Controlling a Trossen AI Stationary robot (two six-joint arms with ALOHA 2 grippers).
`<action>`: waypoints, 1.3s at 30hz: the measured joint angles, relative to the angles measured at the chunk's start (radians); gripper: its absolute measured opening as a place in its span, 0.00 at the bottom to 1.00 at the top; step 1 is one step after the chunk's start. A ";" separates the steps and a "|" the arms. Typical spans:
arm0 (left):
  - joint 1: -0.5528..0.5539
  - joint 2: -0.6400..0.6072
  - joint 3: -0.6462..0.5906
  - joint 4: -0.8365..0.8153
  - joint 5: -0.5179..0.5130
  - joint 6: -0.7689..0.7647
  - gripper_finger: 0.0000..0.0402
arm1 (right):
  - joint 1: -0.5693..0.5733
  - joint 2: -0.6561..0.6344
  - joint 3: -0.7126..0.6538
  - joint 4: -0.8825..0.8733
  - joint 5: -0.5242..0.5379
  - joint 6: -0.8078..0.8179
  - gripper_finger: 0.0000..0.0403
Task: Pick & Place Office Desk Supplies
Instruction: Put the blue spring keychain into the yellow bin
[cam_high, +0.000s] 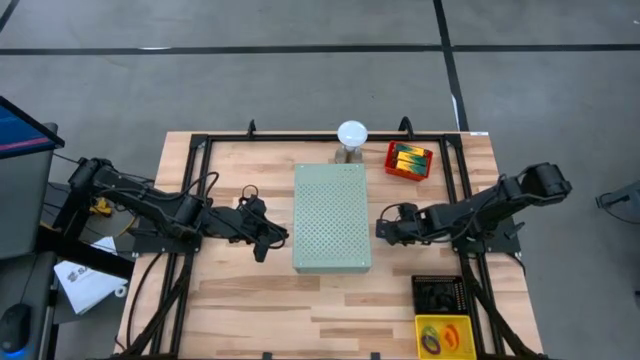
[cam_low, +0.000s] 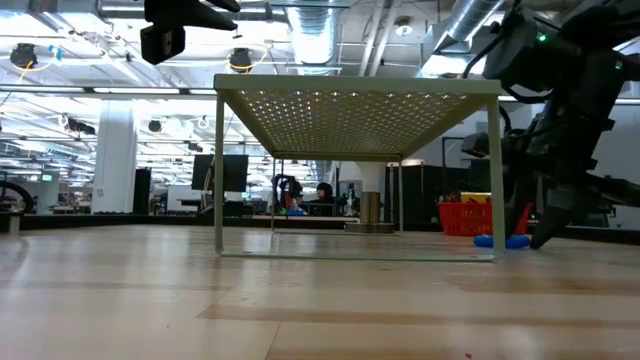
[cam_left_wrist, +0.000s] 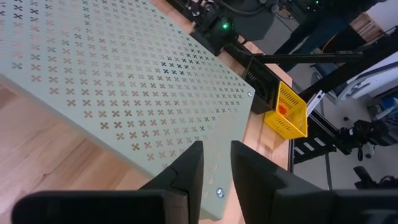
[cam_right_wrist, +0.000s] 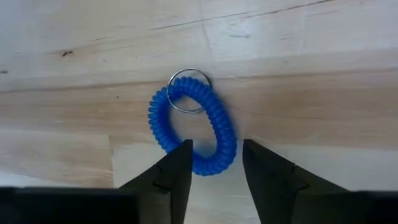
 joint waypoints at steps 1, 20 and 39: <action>0.000 0.000 0.000 0.000 0.000 0.000 0.19 | -0.002 0.005 0.002 -0.006 -0.004 -0.003 0.33; 0.000 0.000 0.000 0.000 -0.004 0.004 0.19 | 0.017 0.008 0.007 -0.060 0.034 0.031 0.01; 0.000 0.000 0.000 -0.002 -0.003 0.019 0.19 | 0.275 -0.001 0.411 -0.708 0.198 0.169 0.00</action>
